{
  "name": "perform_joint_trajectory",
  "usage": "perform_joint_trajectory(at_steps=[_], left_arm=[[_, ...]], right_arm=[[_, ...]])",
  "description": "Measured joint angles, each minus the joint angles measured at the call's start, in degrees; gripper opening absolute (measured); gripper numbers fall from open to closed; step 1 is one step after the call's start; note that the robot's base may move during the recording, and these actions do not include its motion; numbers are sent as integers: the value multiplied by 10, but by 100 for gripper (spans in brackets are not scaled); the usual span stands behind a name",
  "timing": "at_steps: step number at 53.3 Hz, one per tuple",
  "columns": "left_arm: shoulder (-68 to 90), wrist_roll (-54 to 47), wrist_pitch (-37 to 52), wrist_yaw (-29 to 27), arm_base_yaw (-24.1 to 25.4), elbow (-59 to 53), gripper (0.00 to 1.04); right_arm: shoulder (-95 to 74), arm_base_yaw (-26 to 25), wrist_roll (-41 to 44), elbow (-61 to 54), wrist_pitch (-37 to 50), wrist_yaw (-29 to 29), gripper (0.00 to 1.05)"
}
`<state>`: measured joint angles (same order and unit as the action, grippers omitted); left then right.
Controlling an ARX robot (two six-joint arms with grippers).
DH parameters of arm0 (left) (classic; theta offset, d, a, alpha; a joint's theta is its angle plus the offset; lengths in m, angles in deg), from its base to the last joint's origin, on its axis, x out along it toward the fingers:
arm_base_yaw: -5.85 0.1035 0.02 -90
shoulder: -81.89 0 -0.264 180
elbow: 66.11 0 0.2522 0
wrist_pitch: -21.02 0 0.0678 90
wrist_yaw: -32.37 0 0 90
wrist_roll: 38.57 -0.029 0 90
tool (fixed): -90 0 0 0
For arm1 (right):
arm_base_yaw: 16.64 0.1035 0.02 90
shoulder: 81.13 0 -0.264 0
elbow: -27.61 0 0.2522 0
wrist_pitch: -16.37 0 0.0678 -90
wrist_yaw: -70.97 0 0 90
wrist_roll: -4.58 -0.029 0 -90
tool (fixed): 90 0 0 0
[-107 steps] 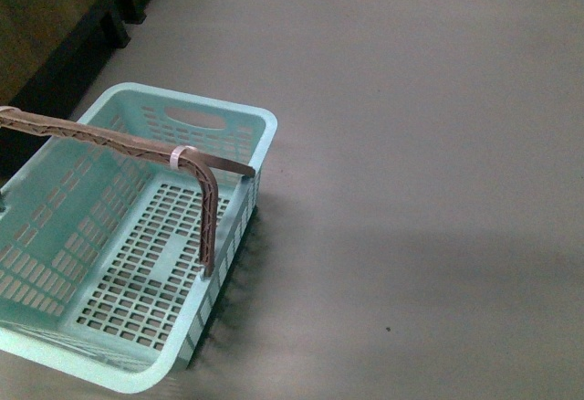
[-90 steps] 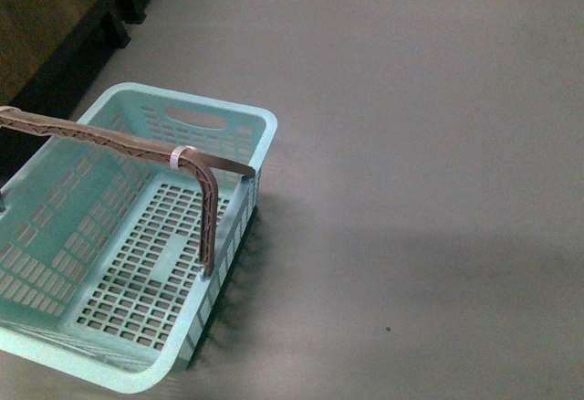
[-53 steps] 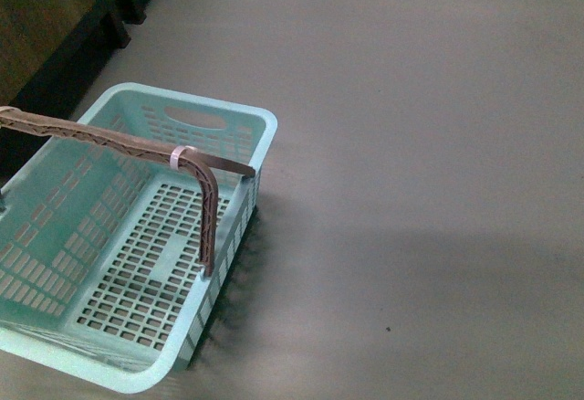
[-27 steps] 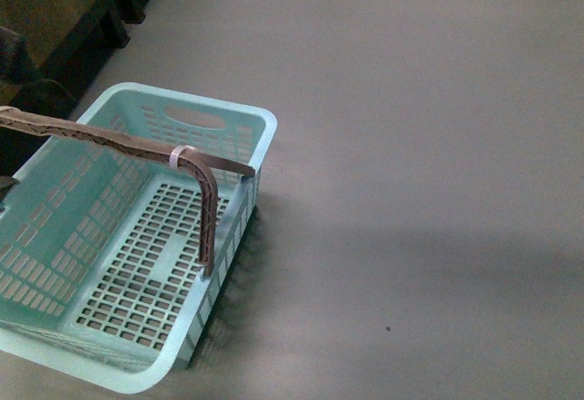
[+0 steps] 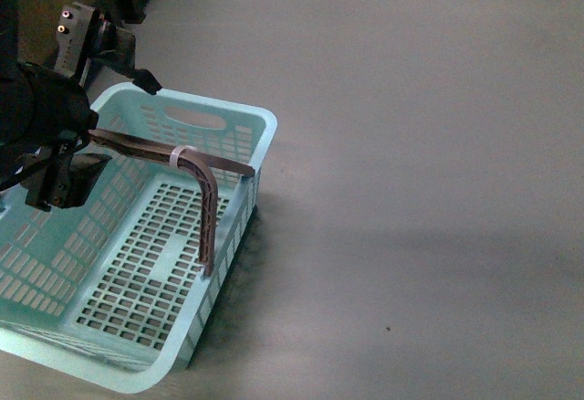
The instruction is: Pick lemon and mango into basket
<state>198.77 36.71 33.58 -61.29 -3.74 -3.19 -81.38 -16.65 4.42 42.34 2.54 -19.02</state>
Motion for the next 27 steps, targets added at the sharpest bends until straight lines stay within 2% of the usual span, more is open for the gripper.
perform_joint_trajectory(at_steps=[12,27], left_arm=[[64,-13,-21,7,2,71,98],[92,-10,-35,6,4,101,56]], right_arm=[[0,0,0,0,0,0,96],[0,0,0,0,0,0,96]])
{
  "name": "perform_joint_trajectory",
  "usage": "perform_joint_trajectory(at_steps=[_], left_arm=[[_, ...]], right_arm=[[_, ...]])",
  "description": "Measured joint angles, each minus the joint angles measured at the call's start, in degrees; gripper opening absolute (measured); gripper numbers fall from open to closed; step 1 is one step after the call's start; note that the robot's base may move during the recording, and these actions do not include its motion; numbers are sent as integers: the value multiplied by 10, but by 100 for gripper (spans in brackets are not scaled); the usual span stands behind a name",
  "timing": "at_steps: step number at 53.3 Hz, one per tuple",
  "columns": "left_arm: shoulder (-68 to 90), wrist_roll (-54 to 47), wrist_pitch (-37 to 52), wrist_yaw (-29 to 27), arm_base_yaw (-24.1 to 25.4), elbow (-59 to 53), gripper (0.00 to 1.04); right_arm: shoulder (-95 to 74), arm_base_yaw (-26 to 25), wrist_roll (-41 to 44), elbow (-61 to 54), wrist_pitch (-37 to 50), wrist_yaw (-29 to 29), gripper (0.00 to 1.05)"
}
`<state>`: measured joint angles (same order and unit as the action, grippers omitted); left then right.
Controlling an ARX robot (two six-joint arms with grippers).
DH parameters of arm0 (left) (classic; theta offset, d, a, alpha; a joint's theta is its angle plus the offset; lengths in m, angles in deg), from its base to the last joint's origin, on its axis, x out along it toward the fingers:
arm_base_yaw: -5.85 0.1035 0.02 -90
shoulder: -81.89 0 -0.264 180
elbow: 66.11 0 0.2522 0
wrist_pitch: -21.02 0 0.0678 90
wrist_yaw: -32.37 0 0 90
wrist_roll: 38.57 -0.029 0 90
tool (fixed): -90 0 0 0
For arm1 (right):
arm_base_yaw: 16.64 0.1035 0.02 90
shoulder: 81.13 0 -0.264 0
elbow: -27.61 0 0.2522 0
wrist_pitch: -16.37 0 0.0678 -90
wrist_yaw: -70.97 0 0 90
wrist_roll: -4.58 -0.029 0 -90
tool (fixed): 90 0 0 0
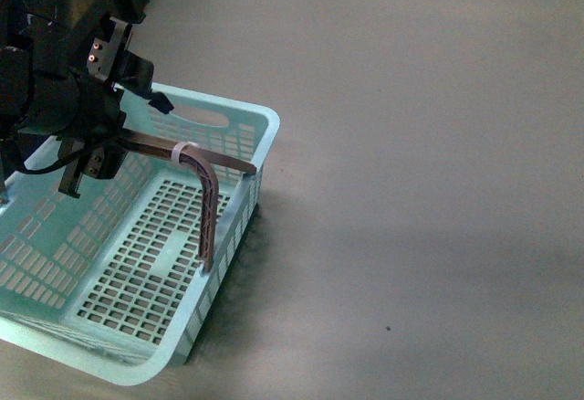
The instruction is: Pick lemon and mango into basket
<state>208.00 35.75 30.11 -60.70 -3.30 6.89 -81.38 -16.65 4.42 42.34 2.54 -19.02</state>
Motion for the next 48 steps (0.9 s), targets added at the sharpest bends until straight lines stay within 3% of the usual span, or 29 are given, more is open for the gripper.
perform_joint_trajectory(at_steps=[12,29,38,48], left_arm=[[2,33,-3,5,0,-2,29],[-84,56,6,11,-1,-79,29],[-255,60,6,5,-10,-151,28],[-440,95,-54,5,-11,-192,28]], right_arm=[[0,0,0,0,0,0,96],[0,0,0,0,0,0,96],[0,0,0,0,0,0,96],[0,0,0,0,0,0,96]])
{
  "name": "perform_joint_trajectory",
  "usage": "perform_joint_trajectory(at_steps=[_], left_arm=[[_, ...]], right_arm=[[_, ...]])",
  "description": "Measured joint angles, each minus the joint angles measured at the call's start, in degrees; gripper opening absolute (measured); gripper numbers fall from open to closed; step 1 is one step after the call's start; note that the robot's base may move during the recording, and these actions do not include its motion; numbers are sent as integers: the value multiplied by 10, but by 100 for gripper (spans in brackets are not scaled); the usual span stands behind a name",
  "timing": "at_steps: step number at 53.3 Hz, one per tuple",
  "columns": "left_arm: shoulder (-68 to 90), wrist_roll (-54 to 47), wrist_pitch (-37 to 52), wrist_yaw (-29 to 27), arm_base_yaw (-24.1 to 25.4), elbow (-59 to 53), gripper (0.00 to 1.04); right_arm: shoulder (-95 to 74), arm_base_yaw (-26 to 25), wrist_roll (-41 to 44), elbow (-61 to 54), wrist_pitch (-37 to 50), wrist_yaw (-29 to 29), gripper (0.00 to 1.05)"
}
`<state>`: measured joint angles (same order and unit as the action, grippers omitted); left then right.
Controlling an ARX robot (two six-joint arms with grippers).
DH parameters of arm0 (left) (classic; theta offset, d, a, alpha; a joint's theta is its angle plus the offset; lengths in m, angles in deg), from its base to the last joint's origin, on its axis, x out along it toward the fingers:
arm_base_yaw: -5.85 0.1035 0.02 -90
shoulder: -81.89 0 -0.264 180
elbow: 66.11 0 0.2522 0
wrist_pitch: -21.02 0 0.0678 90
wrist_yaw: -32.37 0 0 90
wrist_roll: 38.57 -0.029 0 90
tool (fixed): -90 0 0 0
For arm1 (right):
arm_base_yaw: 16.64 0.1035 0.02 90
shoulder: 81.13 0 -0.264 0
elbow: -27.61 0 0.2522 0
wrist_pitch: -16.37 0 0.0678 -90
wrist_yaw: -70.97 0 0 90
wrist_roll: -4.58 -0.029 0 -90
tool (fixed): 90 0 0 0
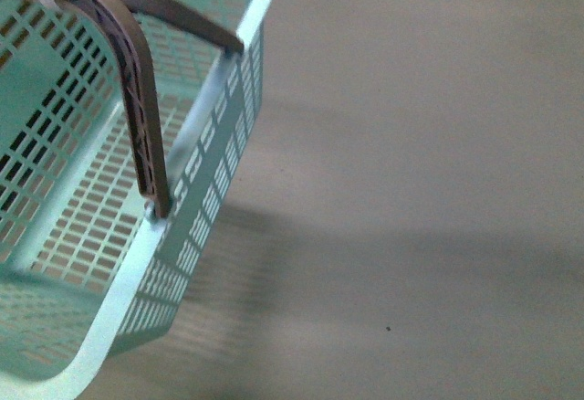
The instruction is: Pick lemon and mango into basket
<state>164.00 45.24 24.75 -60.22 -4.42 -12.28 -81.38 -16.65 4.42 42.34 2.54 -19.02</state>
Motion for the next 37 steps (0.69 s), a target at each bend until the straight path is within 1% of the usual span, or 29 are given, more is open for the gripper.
perform_joint_trajectory(at_steps=[10,14,27,37], left_arm=[[-196,58,-110,-2,-5,-6,28],[-235,67,-137,-4,-5,-6,28],[-317,76,-217,-19,-6,0,28],[-332,75,-224,-19,-7,7,28]], right_arm=[[0,0,0,0,0,0,96],[0,0,0,0,0,0,96],[0,0,0,0,0,0,96],[0,0,0,0,0,0,96]])
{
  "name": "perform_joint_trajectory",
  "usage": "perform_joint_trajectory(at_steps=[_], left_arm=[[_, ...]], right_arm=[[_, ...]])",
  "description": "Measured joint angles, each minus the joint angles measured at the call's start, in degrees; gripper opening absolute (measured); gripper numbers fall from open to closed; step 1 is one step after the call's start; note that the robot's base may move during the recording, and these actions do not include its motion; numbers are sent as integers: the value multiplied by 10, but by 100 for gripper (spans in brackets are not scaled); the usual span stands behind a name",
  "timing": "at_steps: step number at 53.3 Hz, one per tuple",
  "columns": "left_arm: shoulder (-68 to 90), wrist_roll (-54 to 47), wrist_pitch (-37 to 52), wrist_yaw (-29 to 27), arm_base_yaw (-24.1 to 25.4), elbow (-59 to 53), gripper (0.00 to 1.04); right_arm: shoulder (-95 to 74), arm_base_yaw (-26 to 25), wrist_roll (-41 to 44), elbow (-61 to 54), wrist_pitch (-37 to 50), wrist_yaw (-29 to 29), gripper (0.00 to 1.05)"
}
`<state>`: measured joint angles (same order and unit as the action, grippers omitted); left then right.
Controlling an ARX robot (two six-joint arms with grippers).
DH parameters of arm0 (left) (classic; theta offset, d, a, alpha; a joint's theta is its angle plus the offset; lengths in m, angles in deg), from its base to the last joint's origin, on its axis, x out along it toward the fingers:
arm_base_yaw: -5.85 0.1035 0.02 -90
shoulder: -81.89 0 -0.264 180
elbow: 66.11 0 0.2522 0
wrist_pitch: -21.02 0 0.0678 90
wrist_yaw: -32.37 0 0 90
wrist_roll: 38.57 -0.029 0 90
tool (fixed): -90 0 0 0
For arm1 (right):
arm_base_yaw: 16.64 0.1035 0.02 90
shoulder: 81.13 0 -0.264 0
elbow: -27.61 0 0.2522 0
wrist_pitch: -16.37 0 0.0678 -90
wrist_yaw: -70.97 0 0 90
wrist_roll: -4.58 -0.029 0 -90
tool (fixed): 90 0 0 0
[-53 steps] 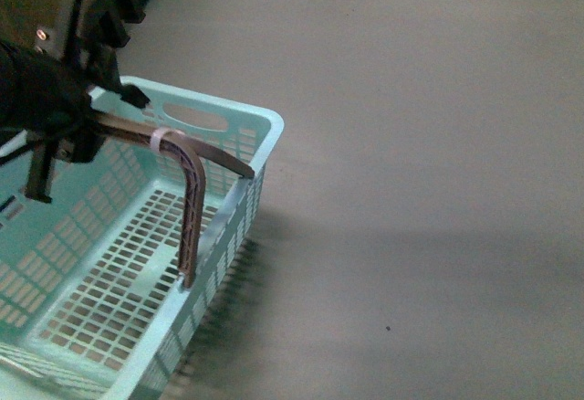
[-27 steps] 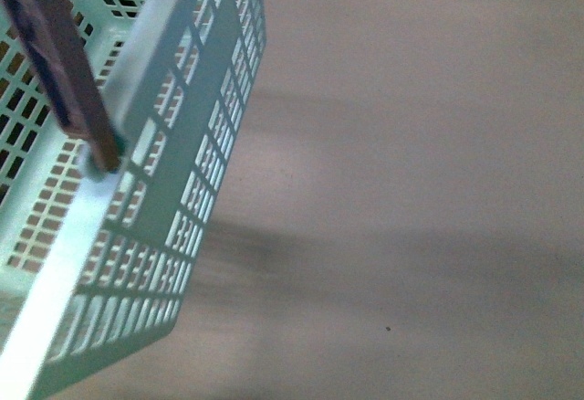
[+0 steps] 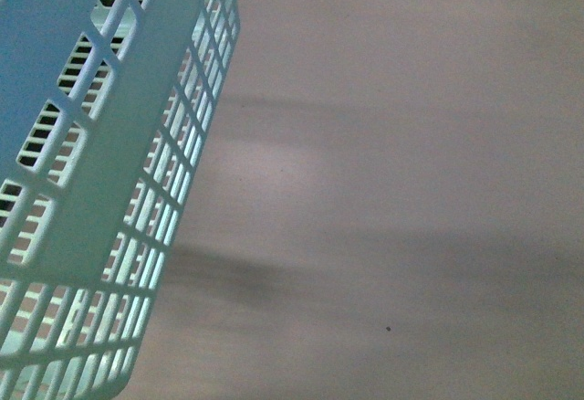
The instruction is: Pick lemon and mango into basket
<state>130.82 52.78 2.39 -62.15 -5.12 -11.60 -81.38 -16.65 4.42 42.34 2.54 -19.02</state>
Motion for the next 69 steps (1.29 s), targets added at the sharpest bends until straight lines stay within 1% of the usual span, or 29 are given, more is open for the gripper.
perform_joint_trajectory(at_steps=[69], left_arm=[[0,0,-1,0,-2,2,27]], right_arm=[[0,0,0,0,0,0,96]])
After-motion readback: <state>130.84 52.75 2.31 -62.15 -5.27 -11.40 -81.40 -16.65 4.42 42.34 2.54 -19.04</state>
